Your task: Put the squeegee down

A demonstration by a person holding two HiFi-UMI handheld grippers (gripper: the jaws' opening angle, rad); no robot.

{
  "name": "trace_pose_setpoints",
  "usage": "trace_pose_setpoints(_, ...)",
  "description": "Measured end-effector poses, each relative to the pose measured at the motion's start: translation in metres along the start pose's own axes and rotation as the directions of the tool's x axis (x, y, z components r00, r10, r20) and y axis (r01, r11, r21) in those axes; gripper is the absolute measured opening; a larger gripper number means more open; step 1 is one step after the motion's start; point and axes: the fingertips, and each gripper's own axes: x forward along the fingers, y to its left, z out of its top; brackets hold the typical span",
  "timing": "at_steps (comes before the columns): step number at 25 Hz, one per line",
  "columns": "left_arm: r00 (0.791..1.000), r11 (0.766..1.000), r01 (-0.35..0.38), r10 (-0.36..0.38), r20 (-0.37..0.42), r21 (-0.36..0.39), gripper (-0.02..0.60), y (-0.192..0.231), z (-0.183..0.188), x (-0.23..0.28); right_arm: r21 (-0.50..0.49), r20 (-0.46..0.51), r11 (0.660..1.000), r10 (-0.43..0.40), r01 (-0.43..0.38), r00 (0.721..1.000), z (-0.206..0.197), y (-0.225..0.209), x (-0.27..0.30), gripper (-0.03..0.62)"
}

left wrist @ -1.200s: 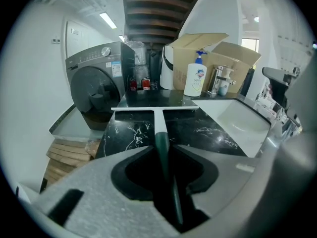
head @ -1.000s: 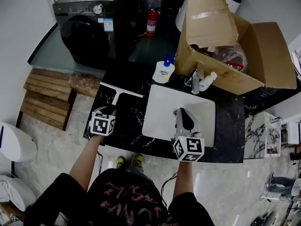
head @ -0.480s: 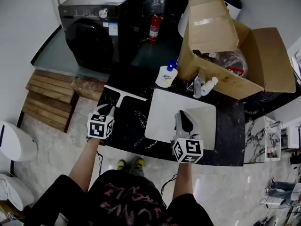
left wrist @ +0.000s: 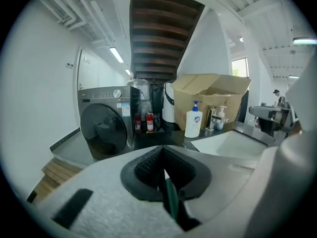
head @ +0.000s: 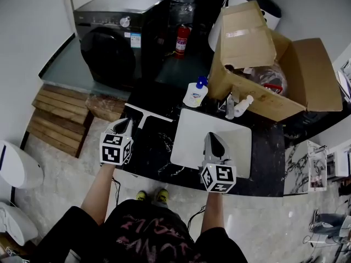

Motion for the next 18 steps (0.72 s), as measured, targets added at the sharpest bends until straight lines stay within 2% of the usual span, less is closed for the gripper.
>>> trace_pose_setpoints(7, 0.994, 0.999, 0.005, -0.011, 0.112, 0.054, 0.002, -0.005, 0.044, -0.023, 0.004, 0.005, 1.000, -0.012, 0.012, 1.000, 0.003, -0.001, -0.003, 0.009)
trace_pose_setpoints(10, 0.989, 0.999, 0.014, -0.020, 0.145, 0.040, 0.003, -0.007, 0.054, -0.030, 0.006, 0.005, 1.000, -0.016, 0.016, 1.000, 0.005, -0.001, -0.004, 0.009)
trace_pose_setpoints(18, 0.978, 0.997, 0.015, -0.030, 0.208, 0.076, 0.005, -0.012, 0.072, -0.050, 0.002, 0.009, 1.000, -0.015, 0.015, 1.000, 0.009, 0.004, -0.007, 0.009)
